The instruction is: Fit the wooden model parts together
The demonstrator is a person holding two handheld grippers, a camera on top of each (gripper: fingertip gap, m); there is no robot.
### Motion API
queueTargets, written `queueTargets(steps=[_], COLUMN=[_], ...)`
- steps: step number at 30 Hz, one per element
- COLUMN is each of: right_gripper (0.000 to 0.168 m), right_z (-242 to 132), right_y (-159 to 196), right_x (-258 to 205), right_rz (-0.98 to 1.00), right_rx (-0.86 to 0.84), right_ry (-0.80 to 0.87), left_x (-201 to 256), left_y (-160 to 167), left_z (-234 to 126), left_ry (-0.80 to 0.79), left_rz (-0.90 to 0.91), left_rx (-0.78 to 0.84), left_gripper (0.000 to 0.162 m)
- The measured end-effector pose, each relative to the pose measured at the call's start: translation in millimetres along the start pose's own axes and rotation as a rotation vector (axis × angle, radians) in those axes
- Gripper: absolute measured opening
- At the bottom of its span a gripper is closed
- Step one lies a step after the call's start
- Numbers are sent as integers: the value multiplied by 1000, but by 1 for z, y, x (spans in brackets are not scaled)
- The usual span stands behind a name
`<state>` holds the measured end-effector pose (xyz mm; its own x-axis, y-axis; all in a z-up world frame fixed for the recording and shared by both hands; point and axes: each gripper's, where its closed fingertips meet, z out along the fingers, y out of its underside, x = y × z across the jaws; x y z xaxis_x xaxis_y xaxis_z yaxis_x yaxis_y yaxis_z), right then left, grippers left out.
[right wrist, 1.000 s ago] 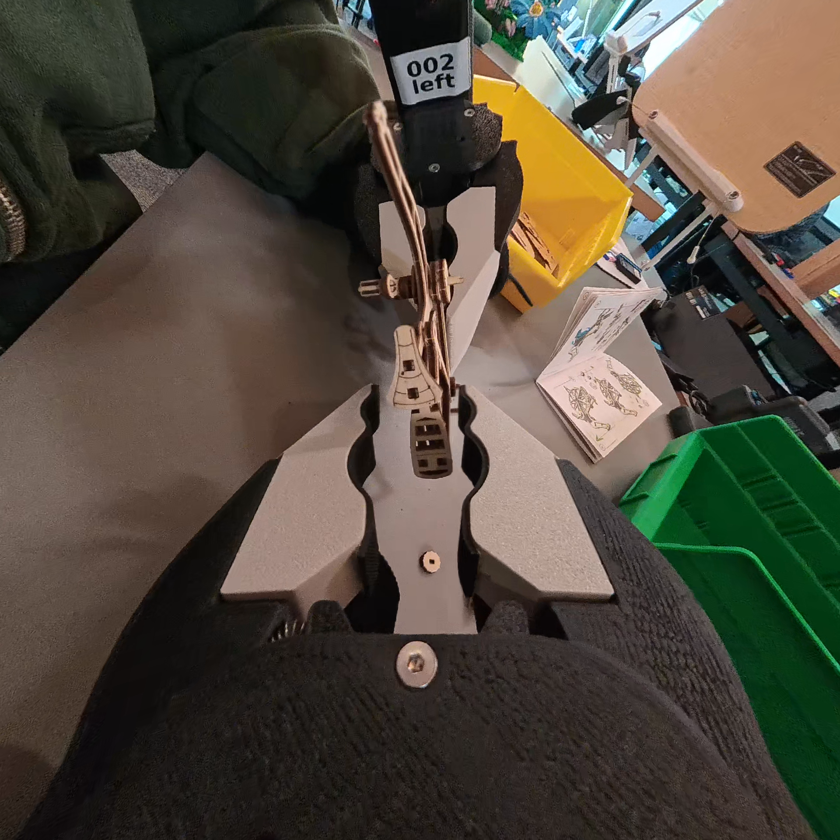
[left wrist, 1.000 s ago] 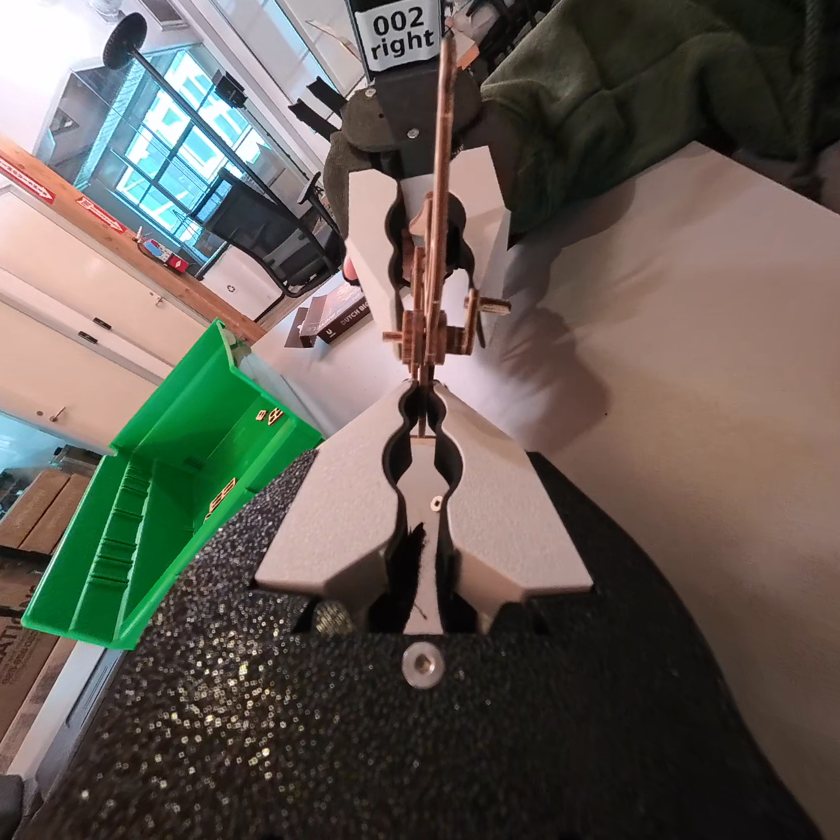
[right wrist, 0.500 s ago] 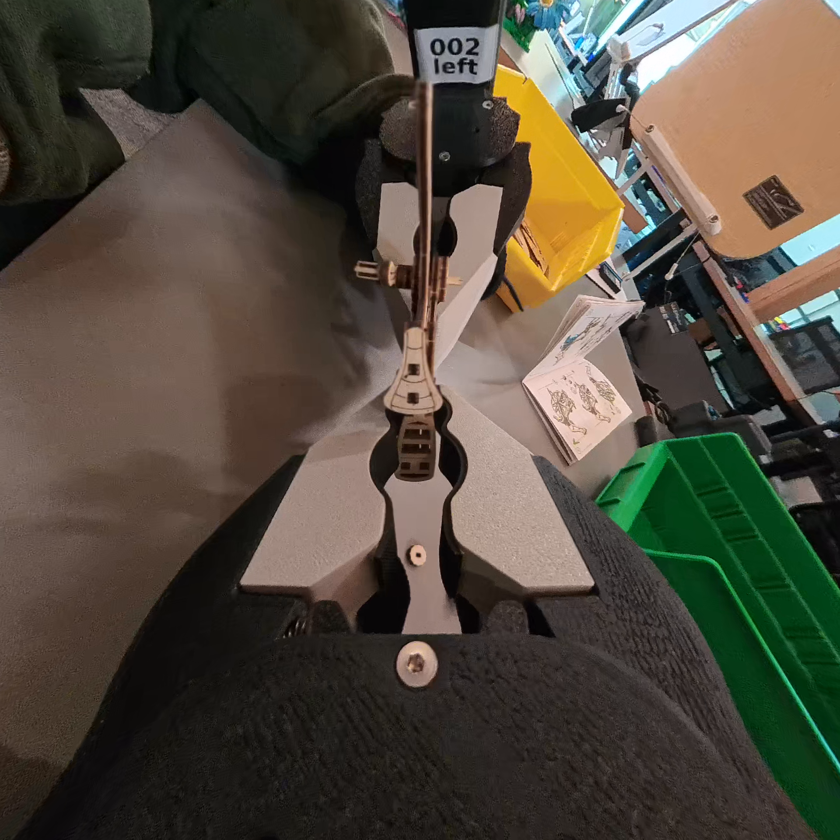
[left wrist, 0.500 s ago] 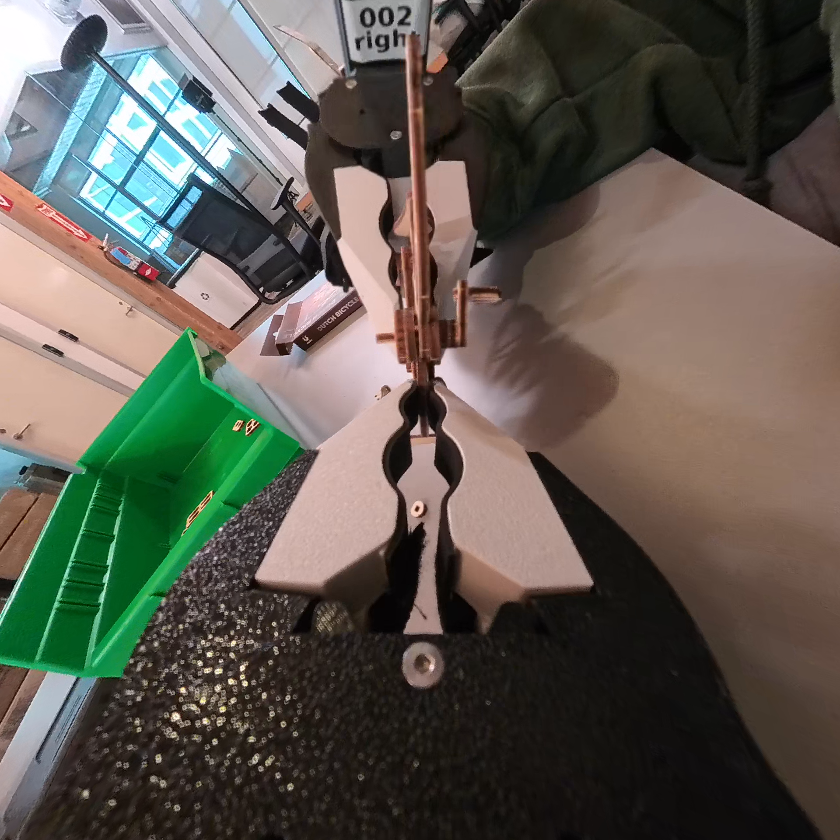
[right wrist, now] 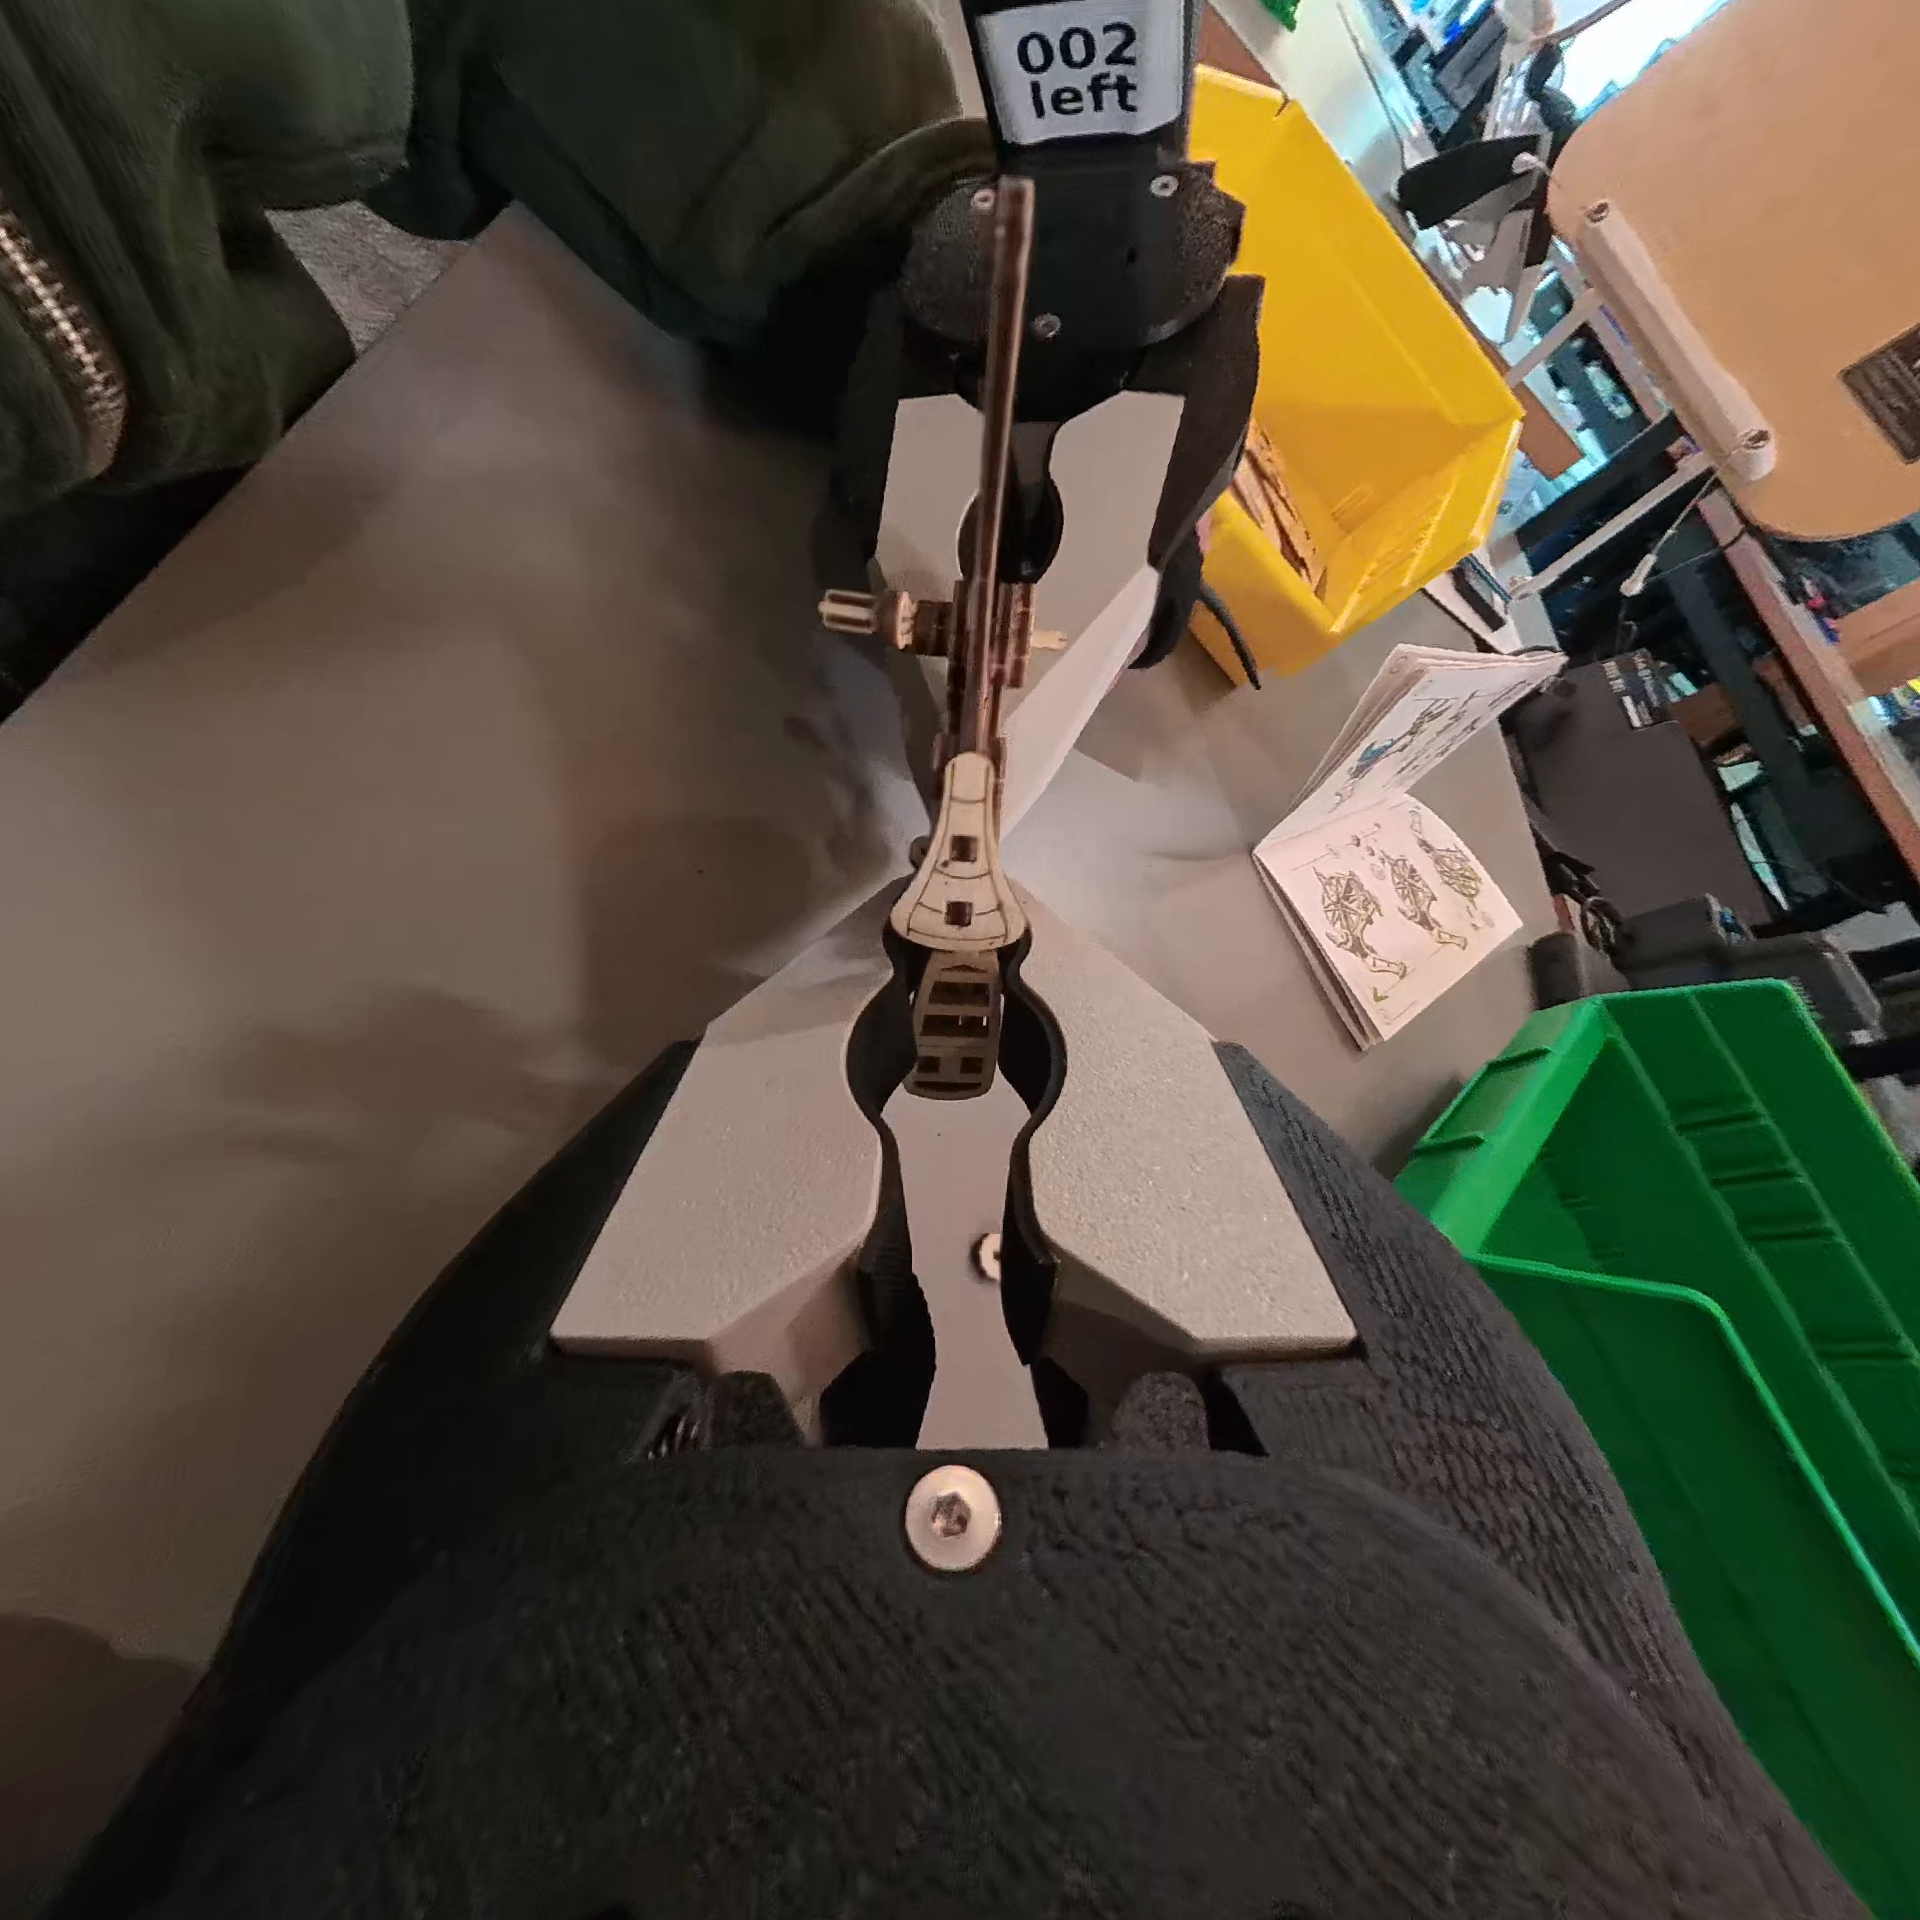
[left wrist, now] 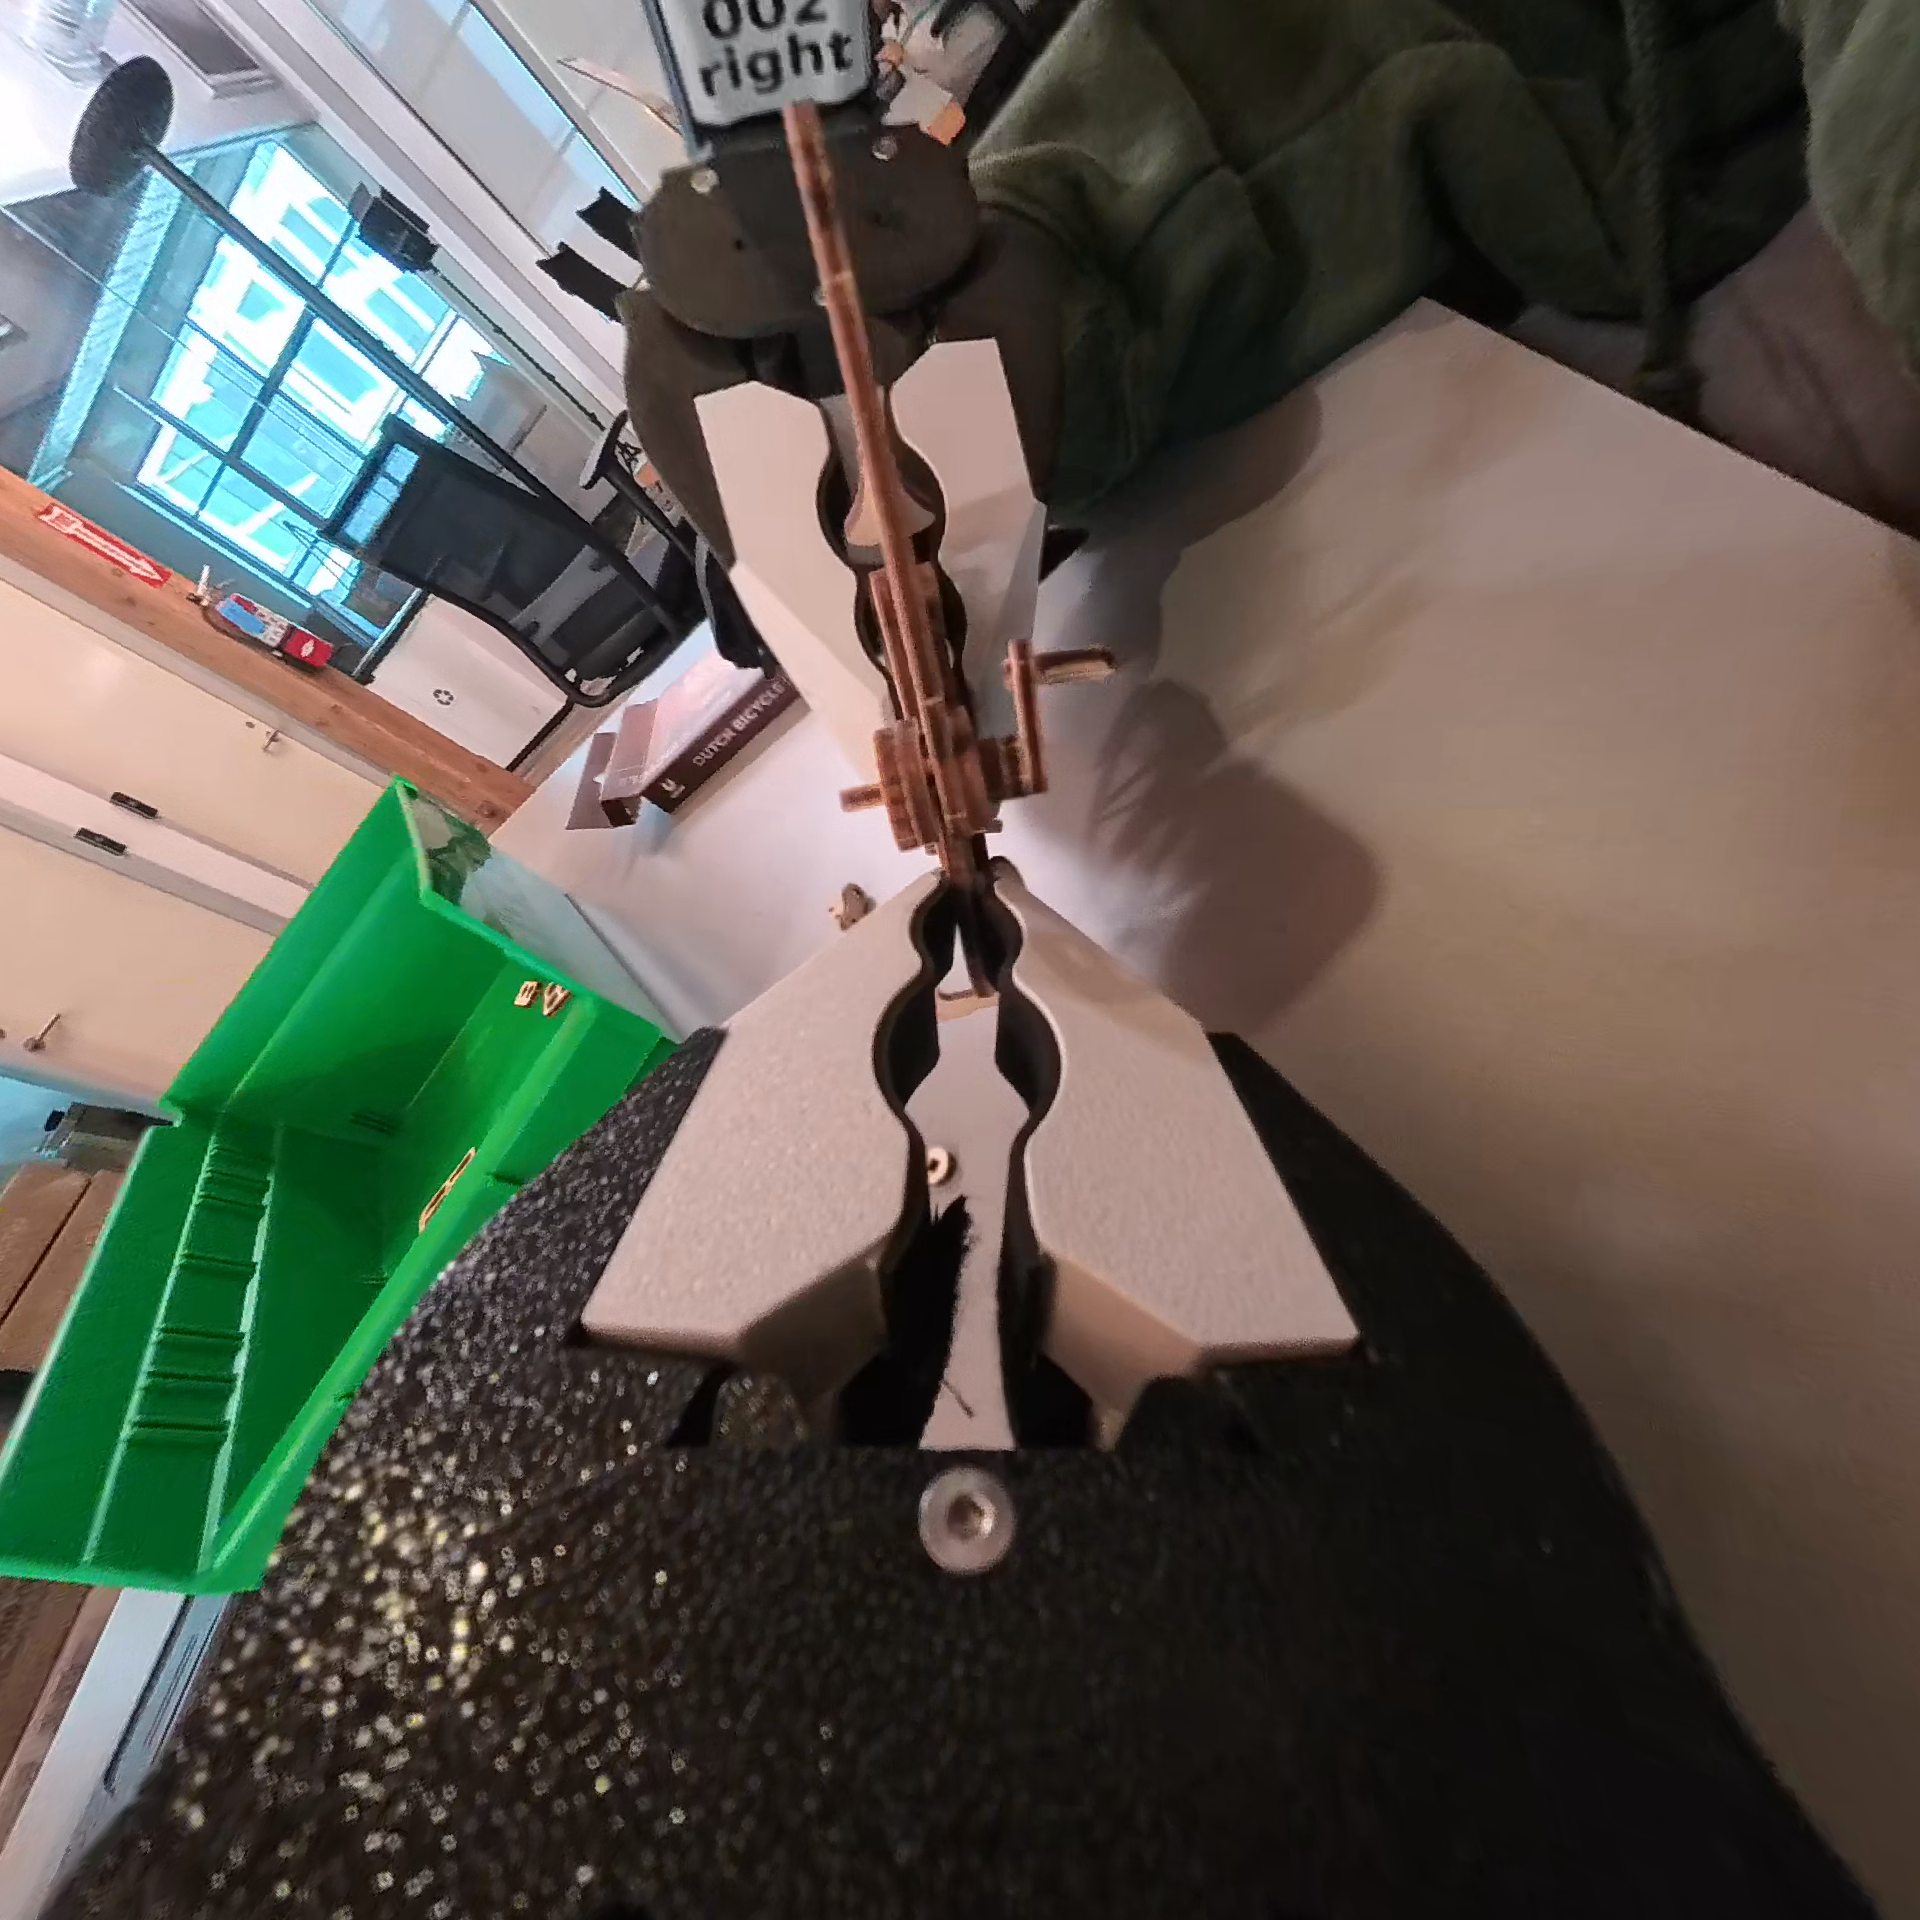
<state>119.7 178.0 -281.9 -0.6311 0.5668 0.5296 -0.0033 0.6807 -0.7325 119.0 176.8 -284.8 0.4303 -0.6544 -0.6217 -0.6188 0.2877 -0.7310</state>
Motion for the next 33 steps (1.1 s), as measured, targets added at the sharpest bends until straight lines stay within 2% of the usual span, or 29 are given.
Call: queueTargets(steps=[3,6,10,15,19,21,33], right_gripper=[8,8,8,8,8,8,8], right_z=[-2,-5,-7,-8,-7,-6,-6], right_y=[-4,-14,-19,-23,-24,-25,-27], right_x=[3,3,3,1,-2,-3,-7], right_rz=[26,47,65,79,83,86,76], right_rx=[46,112,153,181,190,194,199], right_ry=[9,0,-7,-26,-45,-54,-73], left_x=[-2,-5,-1,-4,0,4,7], left_y=[-6,-10,-14,-22,-27,-28,-29], left_z=[-2,-3,-3,-7,-8,-8,-7], left_ry=[-12,-25,17,19,56,71,75], left_rz=[-15,-44,-75,-125,-136,-127,-122], left_rx=[37,60,97,161,191,193,185], left_gripper=[4,25,17,21,18,13,11])
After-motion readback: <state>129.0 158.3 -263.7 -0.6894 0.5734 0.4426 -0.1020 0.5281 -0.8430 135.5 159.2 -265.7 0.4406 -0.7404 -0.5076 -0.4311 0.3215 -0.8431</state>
